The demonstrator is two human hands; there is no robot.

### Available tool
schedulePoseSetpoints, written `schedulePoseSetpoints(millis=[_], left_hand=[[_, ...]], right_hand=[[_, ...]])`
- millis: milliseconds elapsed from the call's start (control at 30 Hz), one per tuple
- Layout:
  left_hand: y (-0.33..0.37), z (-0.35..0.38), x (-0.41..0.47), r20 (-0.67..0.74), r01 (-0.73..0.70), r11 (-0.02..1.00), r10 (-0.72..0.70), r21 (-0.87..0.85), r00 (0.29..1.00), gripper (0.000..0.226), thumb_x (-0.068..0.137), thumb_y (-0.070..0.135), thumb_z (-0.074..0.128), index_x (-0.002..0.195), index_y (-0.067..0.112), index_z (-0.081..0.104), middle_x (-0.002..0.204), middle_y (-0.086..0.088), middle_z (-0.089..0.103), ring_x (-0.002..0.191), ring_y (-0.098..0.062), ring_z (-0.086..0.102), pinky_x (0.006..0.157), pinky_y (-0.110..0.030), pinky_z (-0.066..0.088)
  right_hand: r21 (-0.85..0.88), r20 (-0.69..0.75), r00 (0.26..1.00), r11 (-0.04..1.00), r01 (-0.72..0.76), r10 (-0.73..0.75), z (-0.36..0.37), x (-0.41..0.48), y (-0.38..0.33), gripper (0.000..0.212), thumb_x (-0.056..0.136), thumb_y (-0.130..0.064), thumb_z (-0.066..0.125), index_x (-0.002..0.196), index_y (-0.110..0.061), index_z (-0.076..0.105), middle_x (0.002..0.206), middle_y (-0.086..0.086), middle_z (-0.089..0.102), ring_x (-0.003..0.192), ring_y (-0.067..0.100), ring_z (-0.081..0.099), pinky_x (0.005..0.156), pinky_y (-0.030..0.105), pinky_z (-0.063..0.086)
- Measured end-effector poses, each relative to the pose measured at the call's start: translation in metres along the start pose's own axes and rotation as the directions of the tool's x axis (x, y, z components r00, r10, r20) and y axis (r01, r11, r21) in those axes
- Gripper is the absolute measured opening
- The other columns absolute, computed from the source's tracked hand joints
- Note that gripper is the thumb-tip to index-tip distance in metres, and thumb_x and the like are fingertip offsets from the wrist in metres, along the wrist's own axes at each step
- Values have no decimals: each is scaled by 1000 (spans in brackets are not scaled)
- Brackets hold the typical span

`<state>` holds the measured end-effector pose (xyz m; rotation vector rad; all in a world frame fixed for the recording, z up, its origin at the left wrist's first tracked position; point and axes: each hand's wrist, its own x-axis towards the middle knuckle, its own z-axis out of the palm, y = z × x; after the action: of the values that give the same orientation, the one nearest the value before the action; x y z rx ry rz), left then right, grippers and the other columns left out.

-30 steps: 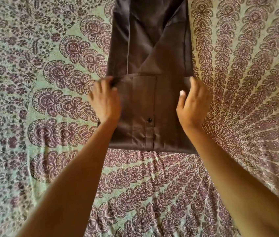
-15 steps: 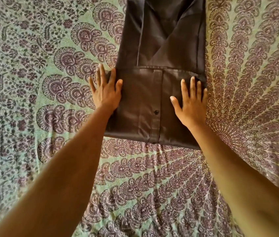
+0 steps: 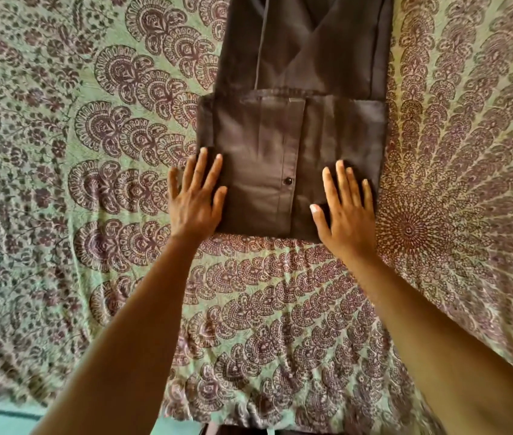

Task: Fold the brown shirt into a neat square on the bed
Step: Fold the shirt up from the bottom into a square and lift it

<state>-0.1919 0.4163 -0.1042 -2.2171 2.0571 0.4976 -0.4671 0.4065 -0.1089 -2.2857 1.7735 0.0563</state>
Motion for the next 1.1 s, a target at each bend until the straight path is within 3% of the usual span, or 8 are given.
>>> schedulePoseSetpoints(millis=[200,367,467,567,667,833,967,1100], left_hand=[[-13,-18,5,-48,168,986,-167,16,985,53,98,41,16,149,27,8,158,-5,1,146,-20,0,116,-49,-7],[62,-17,-5,-37,-272,961,275,57,961,52,96,45,25,147,30,23,156,-10,18,144,-24,18,115,-47,3],[94,-11,12,13,-361,930,361,66,933,54,95,46,24,146,29,27,155,-7,23,142,-23,23,114,-50,10],[101,-16,45,-21,-280,960,280,13,960,57,94,46,18,147,27,24,155,-4,21,143,-22,20,114,-49,8],[100,-21,72,-38,-219,976,219,-12,975,57,95,46,15,148,26,17,157,-3,14,145,-20,12,115,-48,3],[68,-14,92,-25,-161,987,160,-28,987,53,99,44,24,149,28,14,158,4,8,146,-16,6,116,-44,-1],[22,-21,99,-2,9,997,-9,-78,1000,55,99,43,22,149,25,9,158,5,2,146,-14,-1,117,-42,-6],[-11,-38,77,-47,-148,979,143,-140,989,58,95,43,22,149,21,18,157,0,15,145,-17,11,118,-44,6]], right_hand=[[-10,12,1000,1000,-9,9,-1,2,-1,62,94,-46,26,148,-16,21,155,11,18,142,26,19,115,45,12],[0,15,1000,1000,-15,15,-1,1,-2,62,93,-46,25,146,-15,23,154,13,20,141,28,21,115,48,14],[6,-27,999,1000,-27,27,-4,3,-4,61,90,-45,30,141,-13,34,151,15,28,136,31,32,109,48,23],[35,-168,985,999,-35,41,-19,23,-9,49,88,-39,37,125,-11,52,140,13,43,118,32,48,93,43,34],[62,-247,969,998,-12,27,-24,59,-11,48,91,-34,35,131,-10,48,144,12,41,128,30,42,100,42,29],[41,-45,997,997,-67,69,-17,106,13,70,91,-51,19,147,-10,21,155,12,16,143,26,15,115,43,9],[61,-2,957,955,-290,291,-19,107,26,68,93,-49,17,148,-9,9,157,13,5,145,26,4,117,46,4],[104,-91,980,981,-165,175,-29,67,38,59,95,-33,24,146,-2,20,154,16,16,143,28,13,117,44,7]])
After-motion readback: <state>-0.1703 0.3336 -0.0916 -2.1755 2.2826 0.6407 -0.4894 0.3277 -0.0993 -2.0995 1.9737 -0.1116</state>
